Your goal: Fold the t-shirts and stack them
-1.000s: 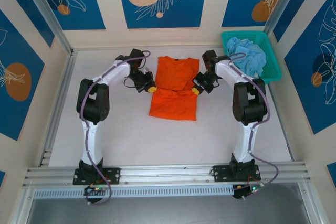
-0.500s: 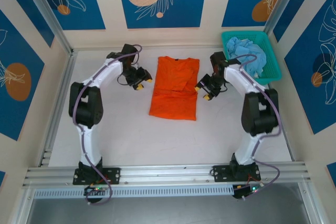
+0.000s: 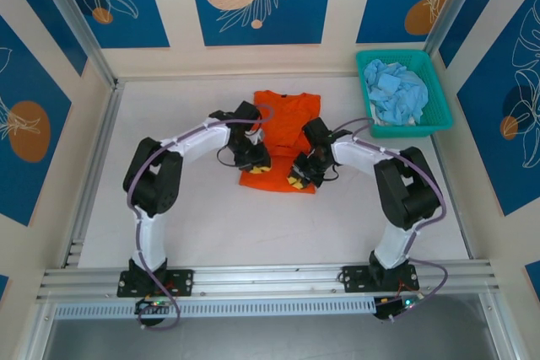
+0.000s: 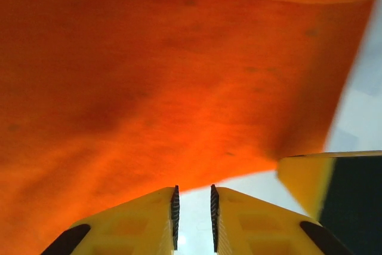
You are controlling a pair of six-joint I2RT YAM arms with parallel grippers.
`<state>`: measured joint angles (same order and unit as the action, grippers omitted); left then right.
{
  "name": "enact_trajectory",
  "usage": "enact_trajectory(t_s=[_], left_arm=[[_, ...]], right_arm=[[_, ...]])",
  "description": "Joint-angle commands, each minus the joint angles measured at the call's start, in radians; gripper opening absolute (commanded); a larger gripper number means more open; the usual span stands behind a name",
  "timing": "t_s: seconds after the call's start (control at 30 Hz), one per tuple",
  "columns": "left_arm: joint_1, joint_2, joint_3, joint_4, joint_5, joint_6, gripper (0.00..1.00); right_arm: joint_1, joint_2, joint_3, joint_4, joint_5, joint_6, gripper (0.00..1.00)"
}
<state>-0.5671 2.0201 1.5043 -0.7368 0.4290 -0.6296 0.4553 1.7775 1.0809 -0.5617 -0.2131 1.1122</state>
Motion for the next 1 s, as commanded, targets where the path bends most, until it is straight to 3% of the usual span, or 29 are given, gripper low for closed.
enact_trajectory(t_s=[0.0,0.13,0.3,0.6,0.97], left_arm=[[0.018,0.036,-0.082,0.059,-0.04,0.068,0.22],[0.018,0.026,-0.195,0.108,-0.032,0.057,0.22],[0.001,-0.092,-0.41,0.189,-0.018,0.006,0.22],[-0.119,-0.362,-0.757,0.234,-0.031,-0.103,0.24],[-0.122,-0.632,-0.882,0.087,-0.166,-0.122,0.35]], right_arm=[[0.01,0.033,-0.03,0.045,0.008,0.023,0.15],[0.037,0.025,-0.08,0.045,0.044,0.026,0.14],[0.08,-0.034,-0.203,0.088,0.067,0.05,0.13],[0.266,-0.183,-0.385,0.061,0.171,0.076,0.13],[0.321,-0.396,-0.527,-0.007,0.22,0.152,0.25]])
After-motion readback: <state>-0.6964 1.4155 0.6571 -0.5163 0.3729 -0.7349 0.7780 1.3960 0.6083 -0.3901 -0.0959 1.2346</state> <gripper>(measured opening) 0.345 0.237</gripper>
